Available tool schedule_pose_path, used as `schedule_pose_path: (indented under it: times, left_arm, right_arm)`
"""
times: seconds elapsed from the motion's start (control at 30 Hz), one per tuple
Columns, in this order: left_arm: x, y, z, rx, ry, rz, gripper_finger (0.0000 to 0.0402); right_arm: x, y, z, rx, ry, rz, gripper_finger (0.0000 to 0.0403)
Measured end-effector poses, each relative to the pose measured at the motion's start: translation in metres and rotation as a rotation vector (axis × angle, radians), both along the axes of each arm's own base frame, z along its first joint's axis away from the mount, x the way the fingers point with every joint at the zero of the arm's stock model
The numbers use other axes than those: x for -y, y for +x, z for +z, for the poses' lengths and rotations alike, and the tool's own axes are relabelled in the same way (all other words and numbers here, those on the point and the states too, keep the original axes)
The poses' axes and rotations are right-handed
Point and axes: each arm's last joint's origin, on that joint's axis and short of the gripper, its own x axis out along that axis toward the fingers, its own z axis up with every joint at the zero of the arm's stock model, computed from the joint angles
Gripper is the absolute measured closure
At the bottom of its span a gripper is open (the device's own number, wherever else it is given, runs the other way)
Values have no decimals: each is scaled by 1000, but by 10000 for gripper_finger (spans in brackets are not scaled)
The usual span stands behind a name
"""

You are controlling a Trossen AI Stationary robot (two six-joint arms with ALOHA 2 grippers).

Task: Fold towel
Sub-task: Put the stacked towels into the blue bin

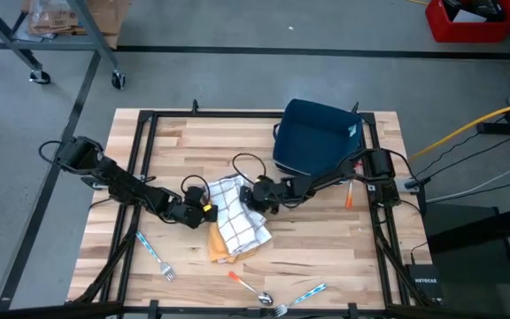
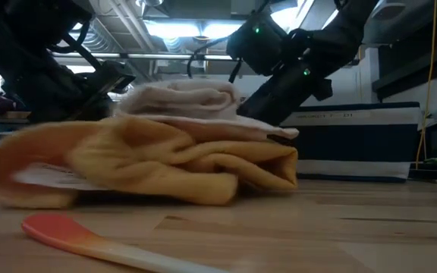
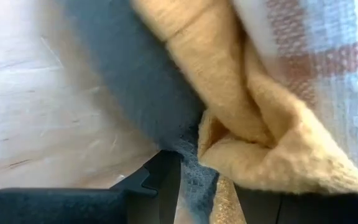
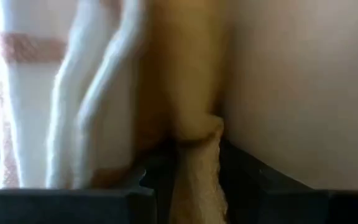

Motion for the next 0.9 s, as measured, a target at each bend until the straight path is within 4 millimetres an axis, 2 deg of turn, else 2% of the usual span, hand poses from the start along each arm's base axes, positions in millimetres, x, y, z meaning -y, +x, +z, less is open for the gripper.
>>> schedule_pose_path:
  times: [0.3, 0.67, 0.8, 0.9]
  left_arm:
    - [0, 0, 0, 5, 9, -5, 274]
    - [9, 2, 4, 75, -29, -33, 275]
    - [11, 2, 5, 82, -38, -39, 294]
    - [12, 3, 5, 96, -42, -43, 322]
  right_arm:
    - [-26, 12, -1, 84, 52, 72, 286]
    - [-31, 26, 8, 131, -58, 24, 286]
    - [-32, 32, 13, 172, -102, 46, 293]
    - [-32, 35, 17, 201, -123, 58, 312]
